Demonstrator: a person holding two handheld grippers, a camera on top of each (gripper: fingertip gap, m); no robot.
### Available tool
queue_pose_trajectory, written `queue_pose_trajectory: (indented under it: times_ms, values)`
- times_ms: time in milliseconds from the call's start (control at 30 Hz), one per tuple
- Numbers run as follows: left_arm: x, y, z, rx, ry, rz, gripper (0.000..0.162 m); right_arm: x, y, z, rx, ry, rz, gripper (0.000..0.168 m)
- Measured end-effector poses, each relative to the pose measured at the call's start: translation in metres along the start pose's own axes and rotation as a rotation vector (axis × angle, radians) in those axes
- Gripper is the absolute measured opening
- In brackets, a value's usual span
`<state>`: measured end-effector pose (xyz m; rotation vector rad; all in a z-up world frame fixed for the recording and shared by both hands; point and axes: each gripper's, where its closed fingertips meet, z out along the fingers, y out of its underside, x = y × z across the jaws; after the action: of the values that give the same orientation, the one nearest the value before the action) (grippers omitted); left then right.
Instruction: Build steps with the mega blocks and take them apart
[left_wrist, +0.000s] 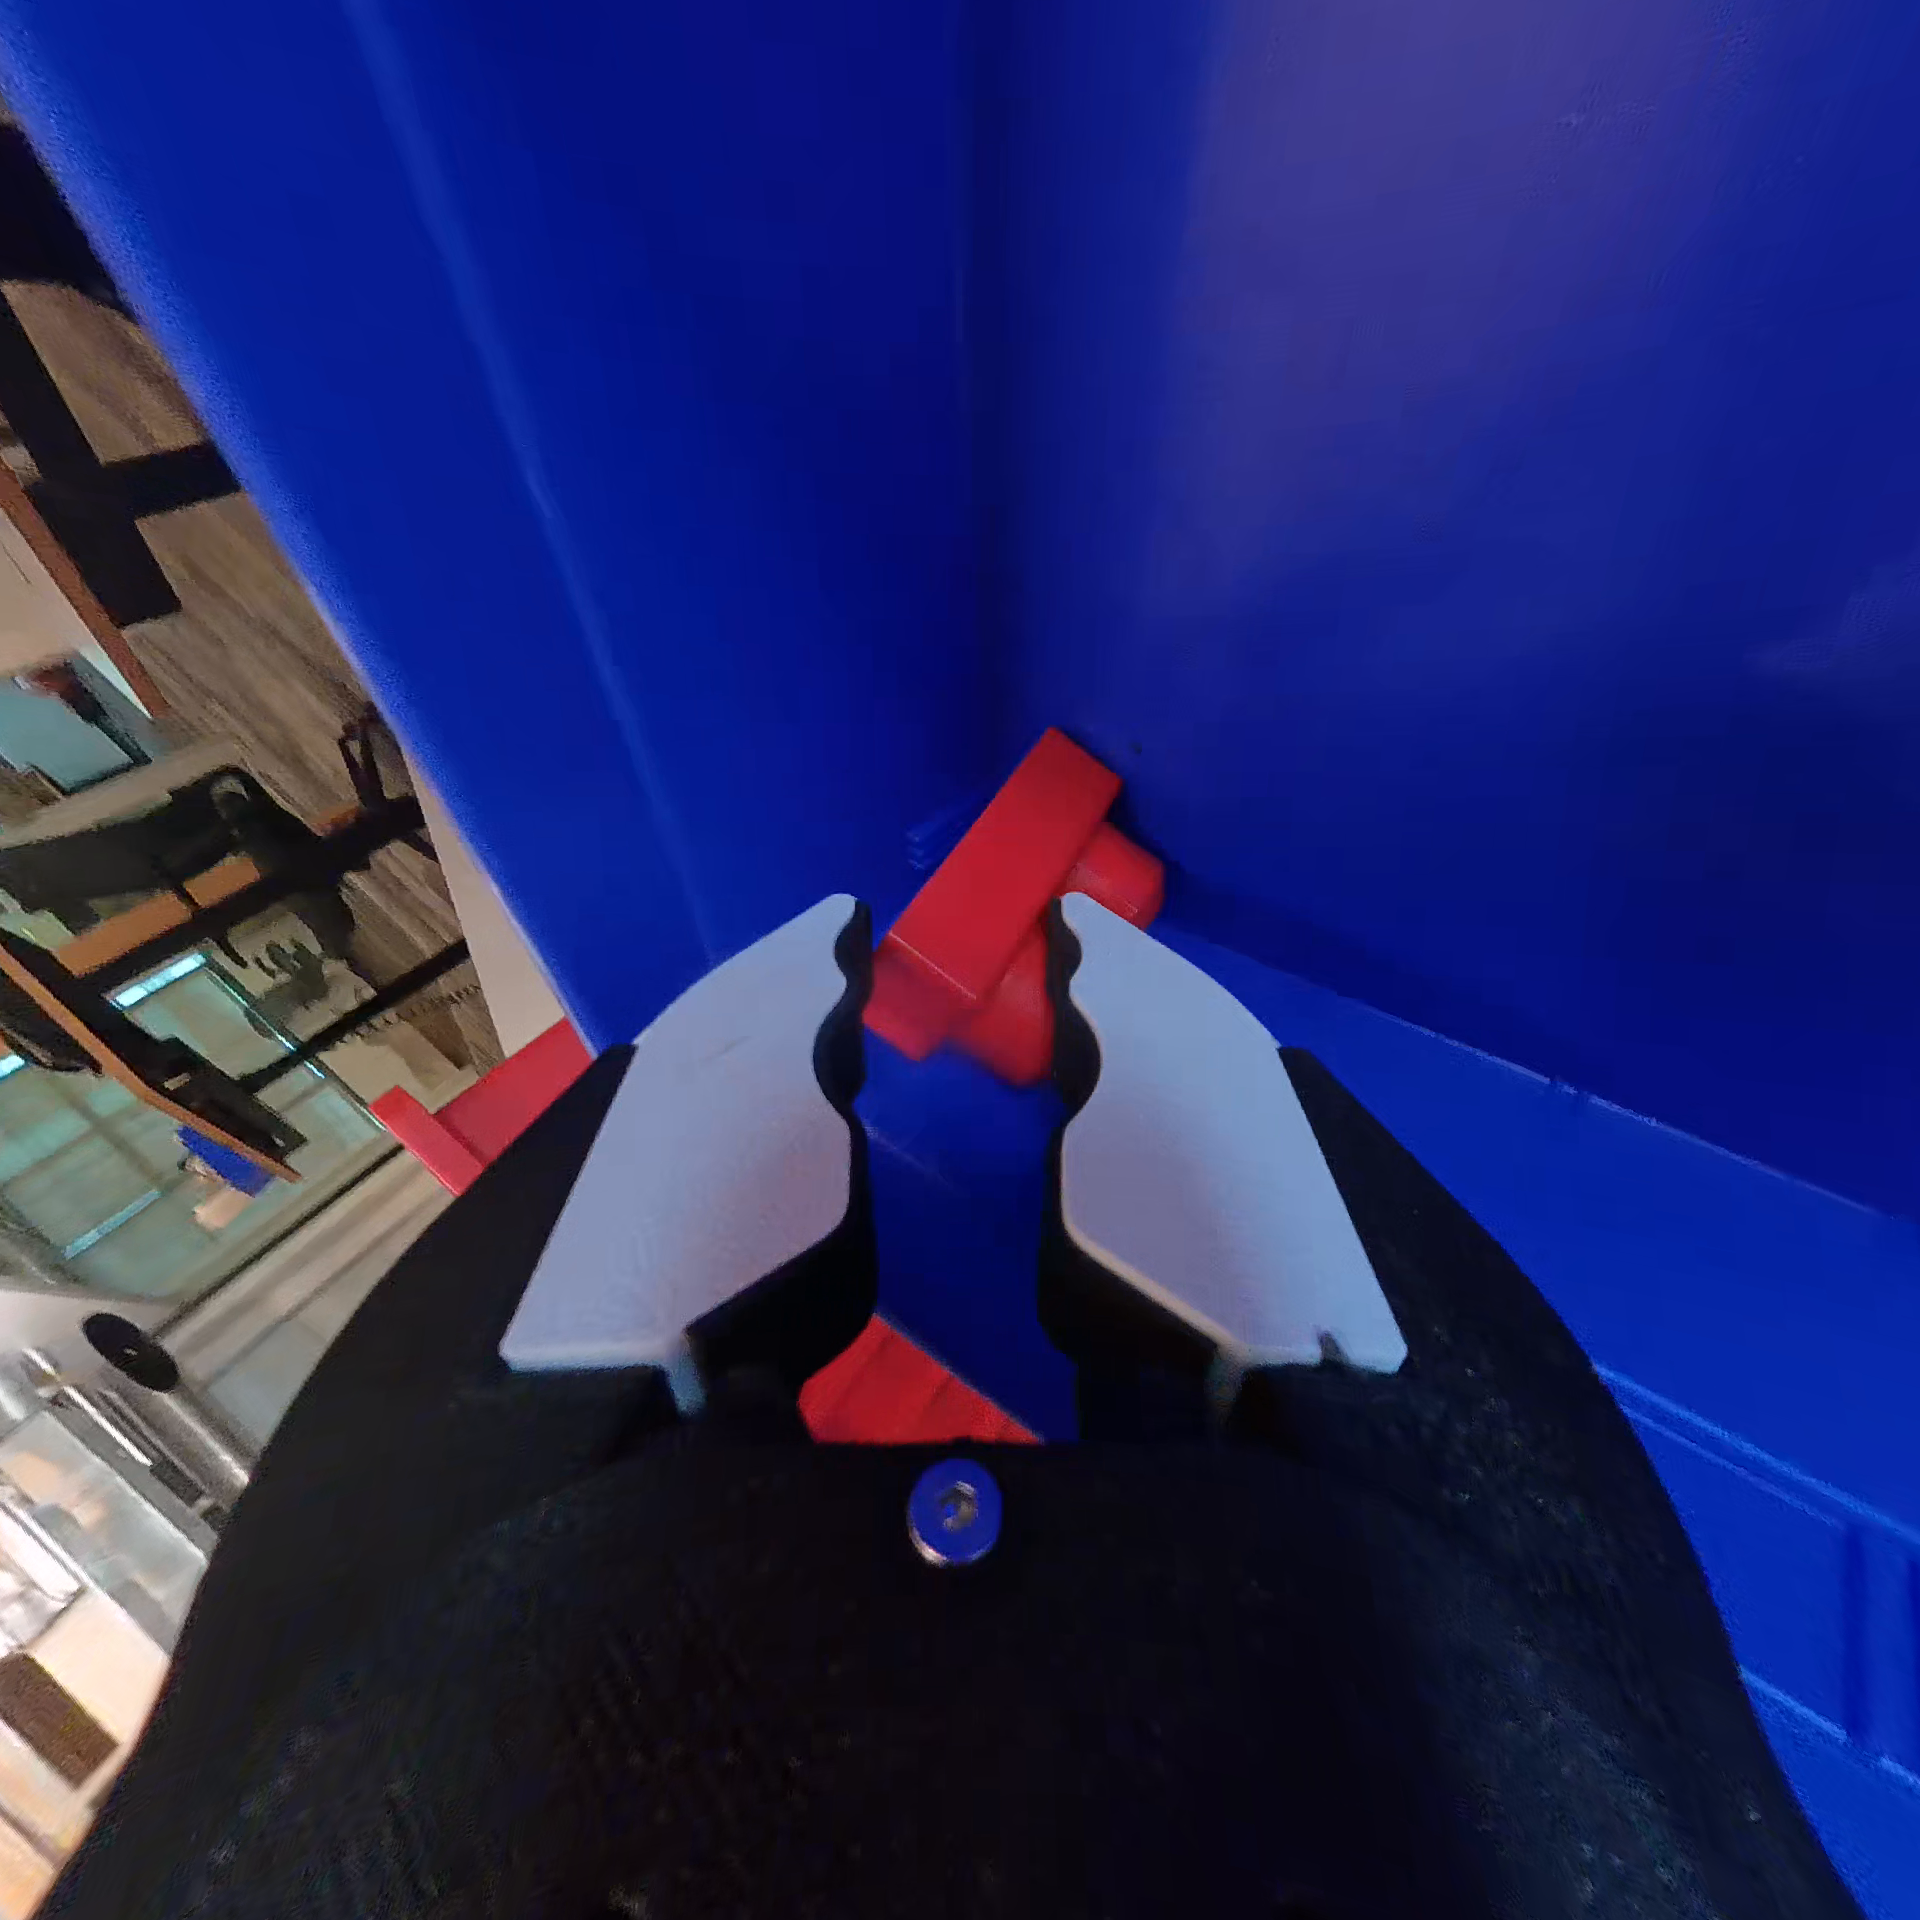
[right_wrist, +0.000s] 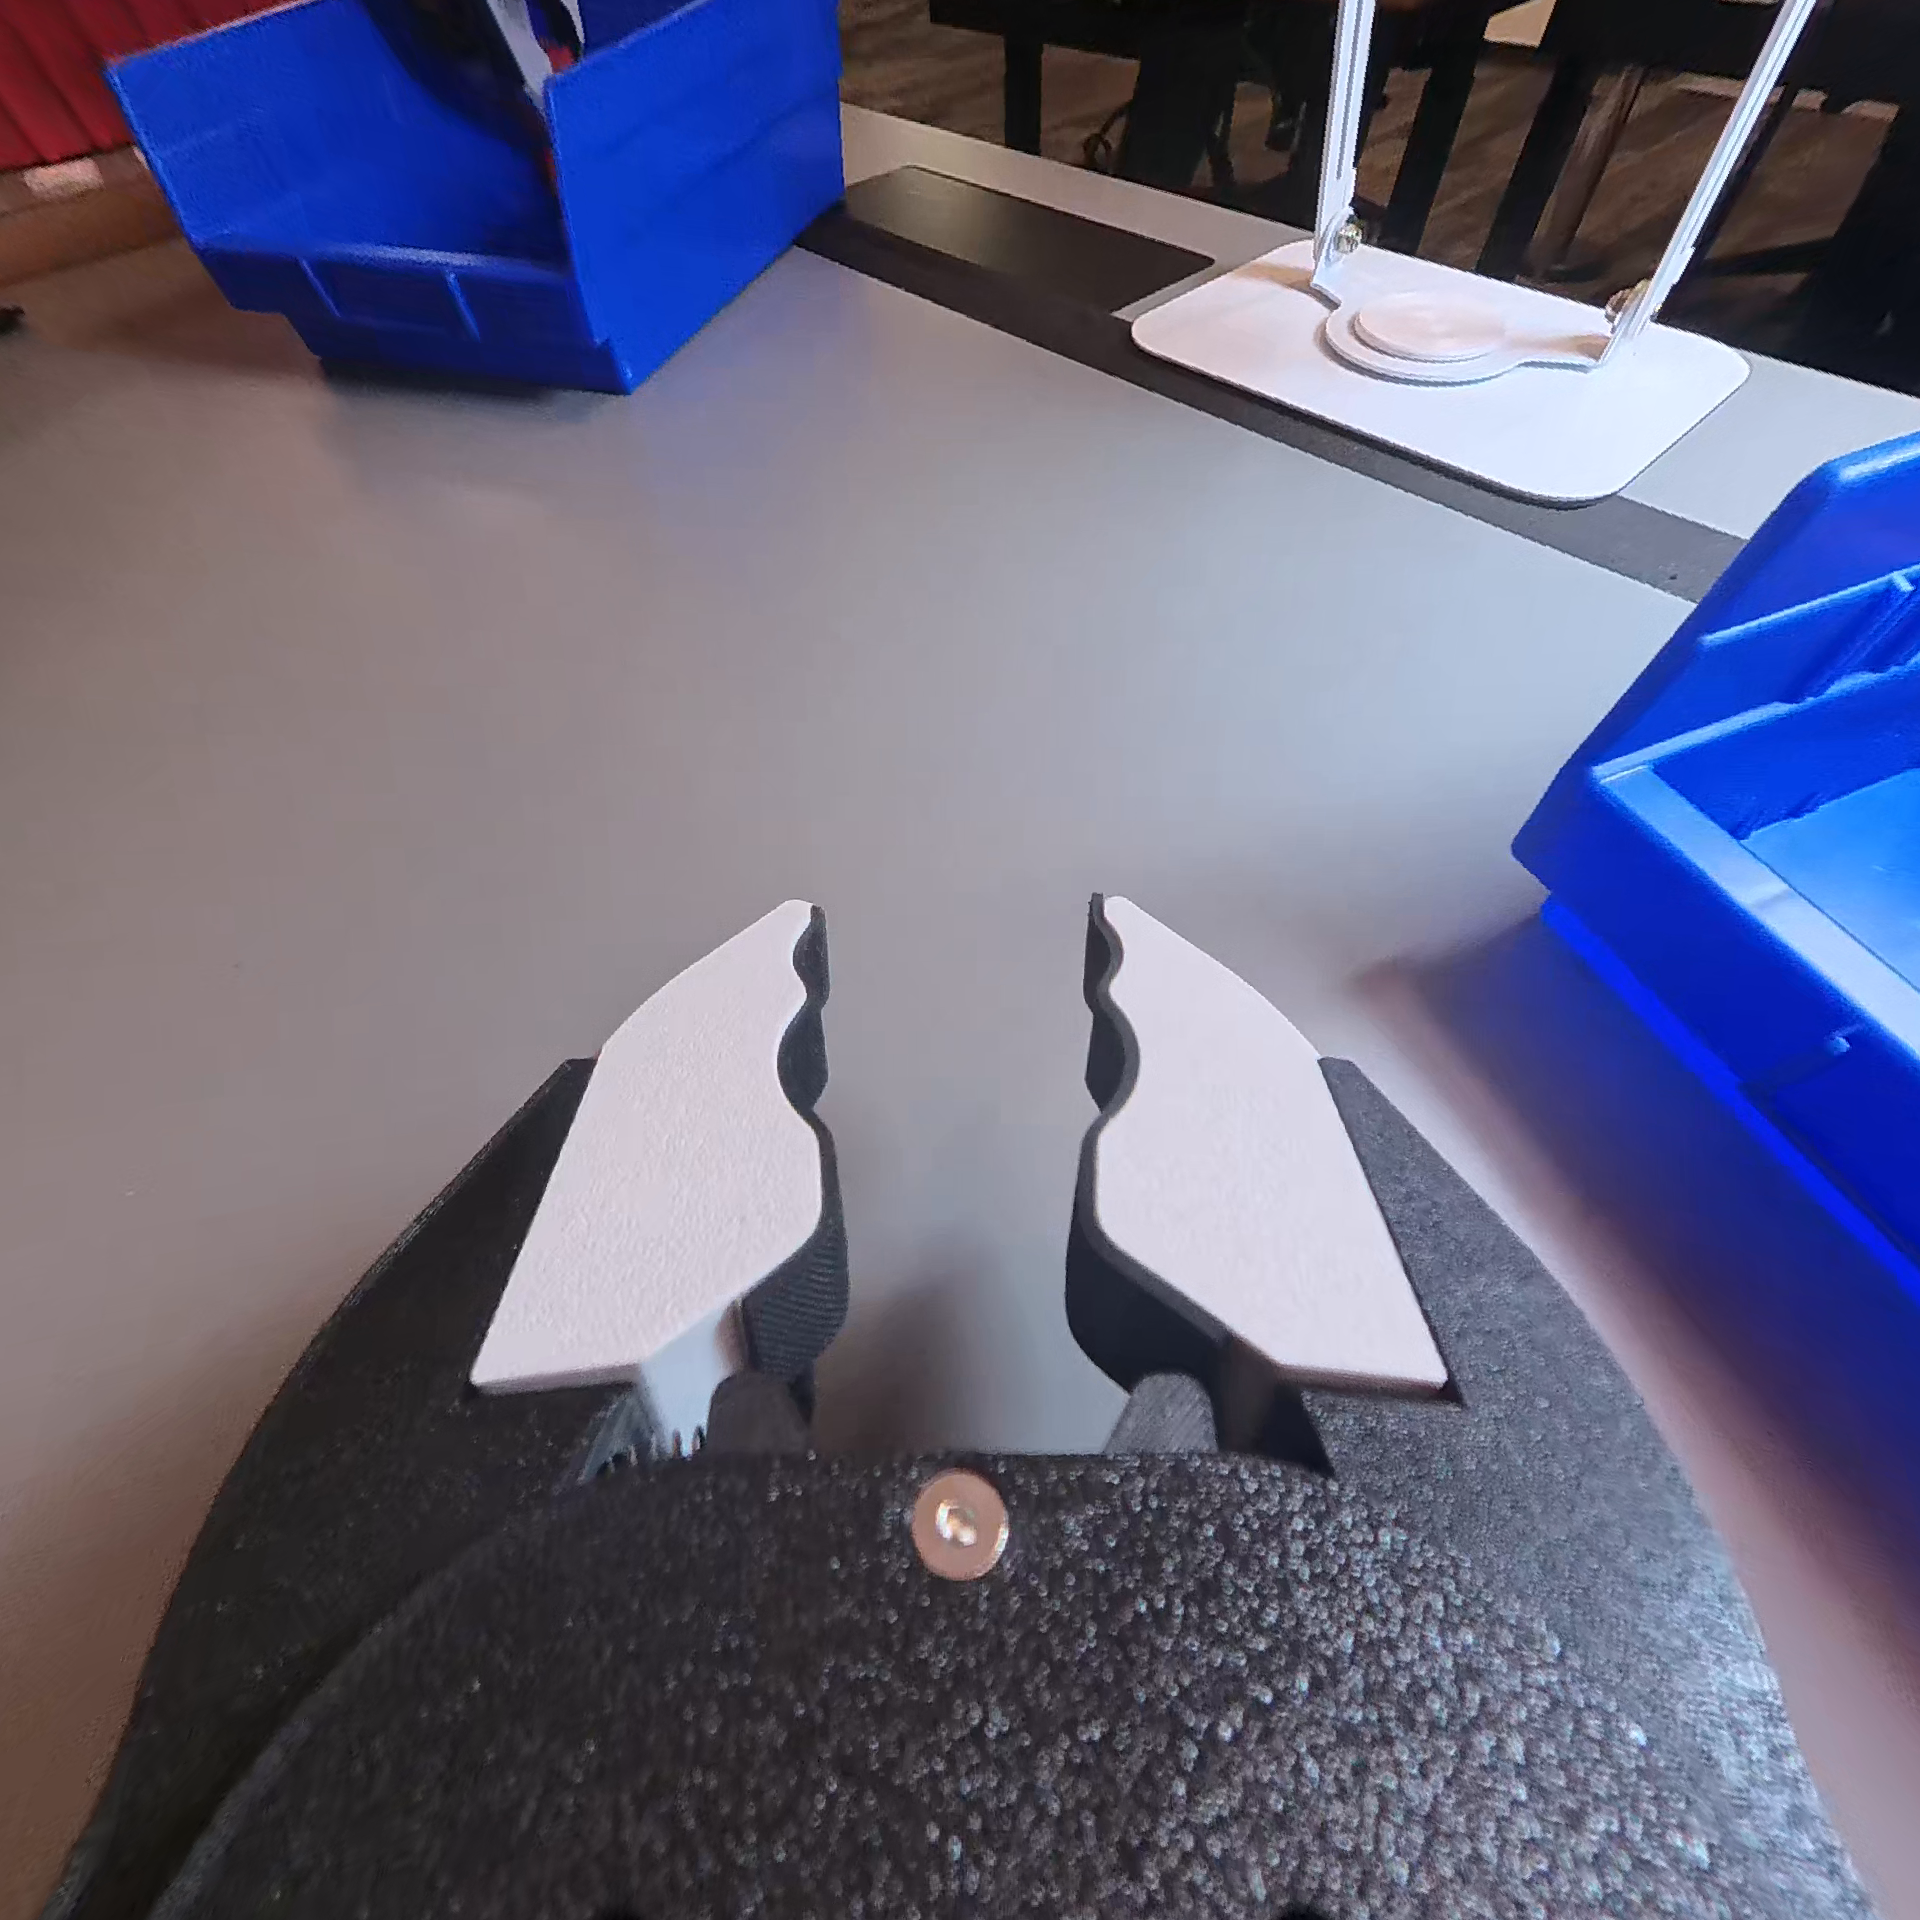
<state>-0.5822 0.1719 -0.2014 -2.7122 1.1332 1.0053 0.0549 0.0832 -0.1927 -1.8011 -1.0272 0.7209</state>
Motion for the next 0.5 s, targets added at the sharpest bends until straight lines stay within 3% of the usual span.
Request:
queue_pose_trajectory:
  times_ms: [267, 367, 500]
  values:
    - [0.01, -0.004, -0.036, 0.115, -0.037, 0.022, 0.031, -0.007, -0.004, -0.004, 0.016, -0.021, -0.03, 0.046]
    - [0.017, -0.03, -0.088, 0.352, -0.044, -0.065, 0.031, -0.014, -0.008, -0.007, 0.037, -0.042, -0.041, 0.046]
    - [0.059, -0.082, -0.199, 0.823, 0.081, -0.18, 0.031, -0.027, -0.016, -0.009, 0.086, -0.07, -0.098, 0.048]
